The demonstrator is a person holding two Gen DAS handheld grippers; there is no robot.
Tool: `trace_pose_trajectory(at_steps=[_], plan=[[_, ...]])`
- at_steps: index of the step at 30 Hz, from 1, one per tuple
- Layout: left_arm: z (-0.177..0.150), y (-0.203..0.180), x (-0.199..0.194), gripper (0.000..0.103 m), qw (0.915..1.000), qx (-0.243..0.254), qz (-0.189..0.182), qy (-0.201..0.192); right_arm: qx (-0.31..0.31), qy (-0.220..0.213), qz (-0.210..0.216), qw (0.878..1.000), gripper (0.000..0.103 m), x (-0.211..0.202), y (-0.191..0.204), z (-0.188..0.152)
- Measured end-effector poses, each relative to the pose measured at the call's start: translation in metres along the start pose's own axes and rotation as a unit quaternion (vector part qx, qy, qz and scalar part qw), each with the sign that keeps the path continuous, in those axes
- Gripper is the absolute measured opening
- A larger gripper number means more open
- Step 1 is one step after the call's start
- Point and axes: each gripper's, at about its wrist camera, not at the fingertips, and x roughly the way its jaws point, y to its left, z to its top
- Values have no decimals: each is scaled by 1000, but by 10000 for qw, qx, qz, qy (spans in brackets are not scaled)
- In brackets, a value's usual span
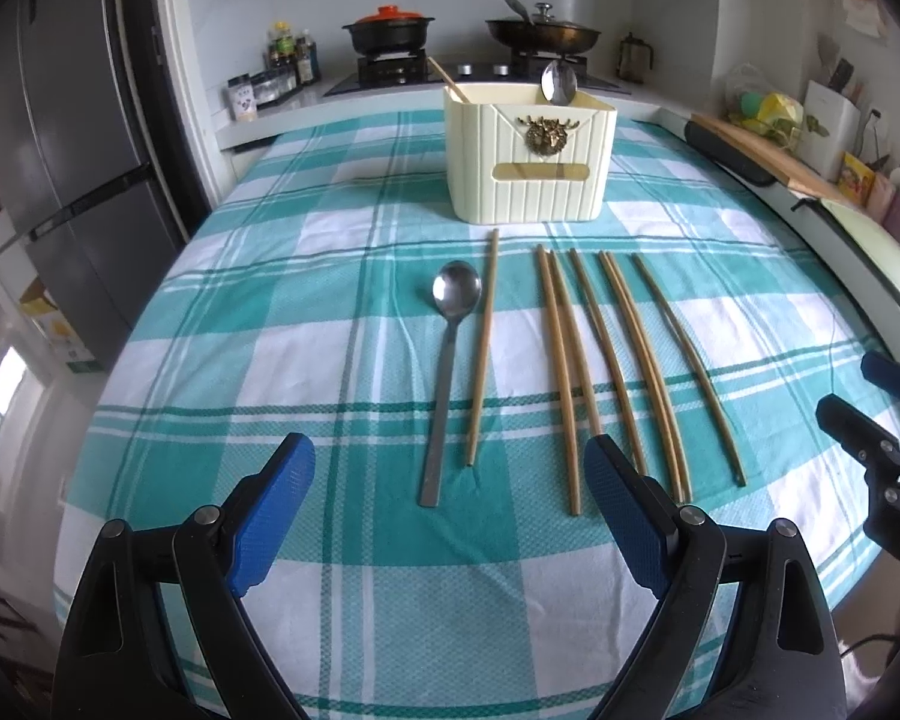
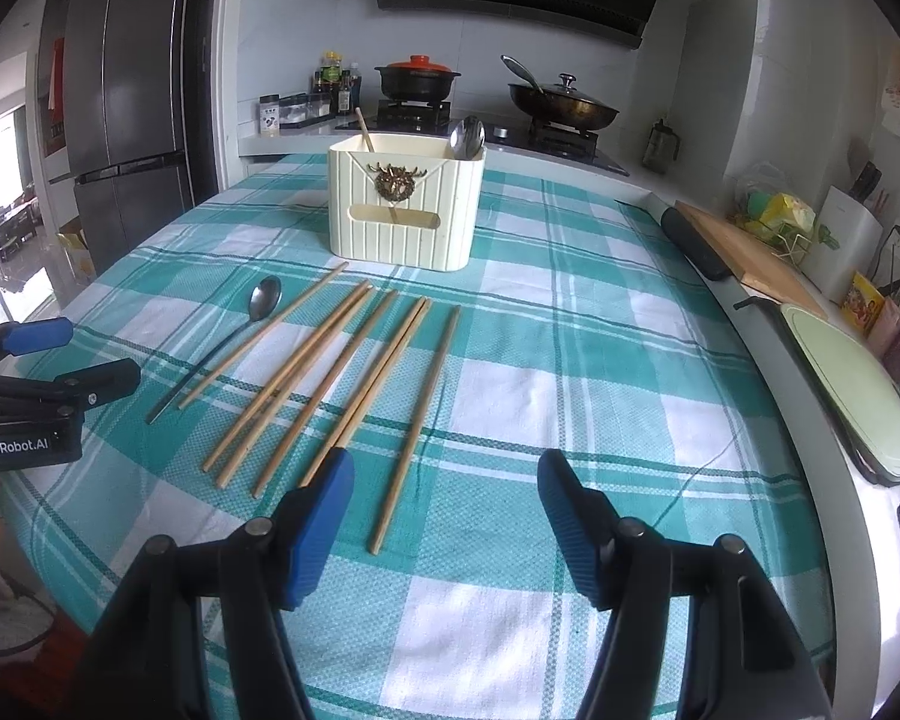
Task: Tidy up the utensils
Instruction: 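Withdraw both open tools from the holder back over the remaining utensils, then lower the left tool onto the second steel spoon and close on it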
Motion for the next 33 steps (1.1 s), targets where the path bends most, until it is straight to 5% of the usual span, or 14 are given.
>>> trace_pose_trajectory(at_steps=[33], plan=[[10,40,44,92,9988,-266,-69,396,-154,513,-125,9985,65,38,-3,-8]])
